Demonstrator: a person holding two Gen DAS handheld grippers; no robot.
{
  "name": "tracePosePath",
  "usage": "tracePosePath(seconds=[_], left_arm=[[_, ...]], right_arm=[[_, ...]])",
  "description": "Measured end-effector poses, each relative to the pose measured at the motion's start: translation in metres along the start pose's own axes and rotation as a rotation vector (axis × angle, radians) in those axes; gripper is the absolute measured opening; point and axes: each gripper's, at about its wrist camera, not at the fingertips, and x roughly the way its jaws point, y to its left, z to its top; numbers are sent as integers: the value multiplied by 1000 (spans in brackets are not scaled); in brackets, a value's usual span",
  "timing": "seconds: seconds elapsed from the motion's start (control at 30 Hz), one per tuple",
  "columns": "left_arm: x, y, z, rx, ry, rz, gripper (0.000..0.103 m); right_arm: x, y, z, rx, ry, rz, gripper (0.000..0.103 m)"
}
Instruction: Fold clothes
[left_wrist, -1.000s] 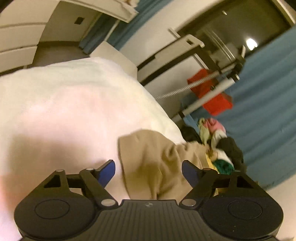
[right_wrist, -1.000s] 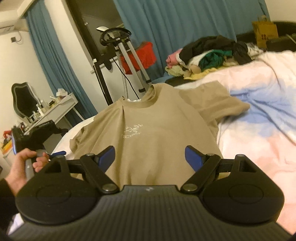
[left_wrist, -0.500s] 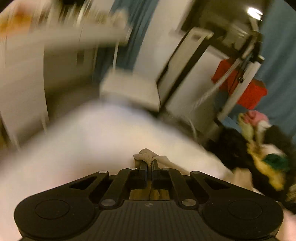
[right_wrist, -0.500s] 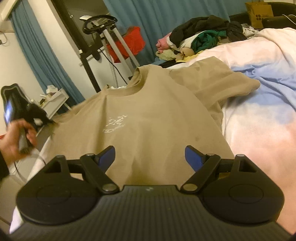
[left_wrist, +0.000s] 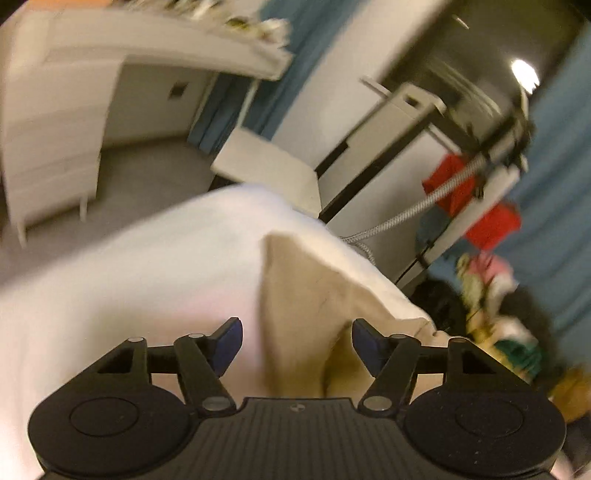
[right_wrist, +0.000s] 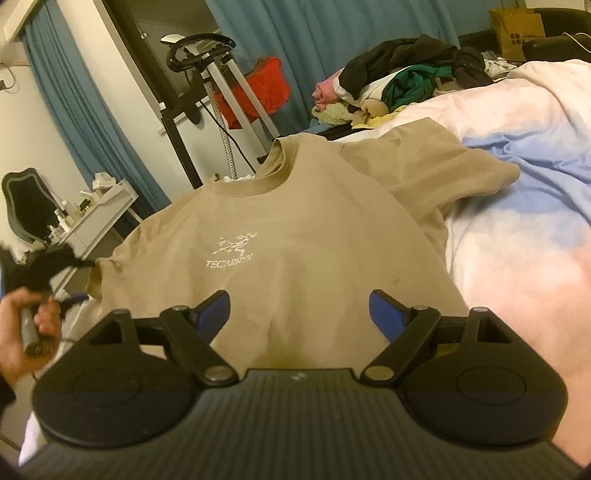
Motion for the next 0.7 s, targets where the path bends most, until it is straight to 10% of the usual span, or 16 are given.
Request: tracePosePath(seconds=[0.33,0.57,0.7], left_arm=[[7,26,-28,-95,91,-92,47],[23,-6,-14,181,186,5,5],[14,-7,23,217,171,37,3]], right_arm=[[0,8,-5,-28,18,1,84],[13,9,-13,-29,53,-11,84],[19,6,-11,-15,56,-18,84]])
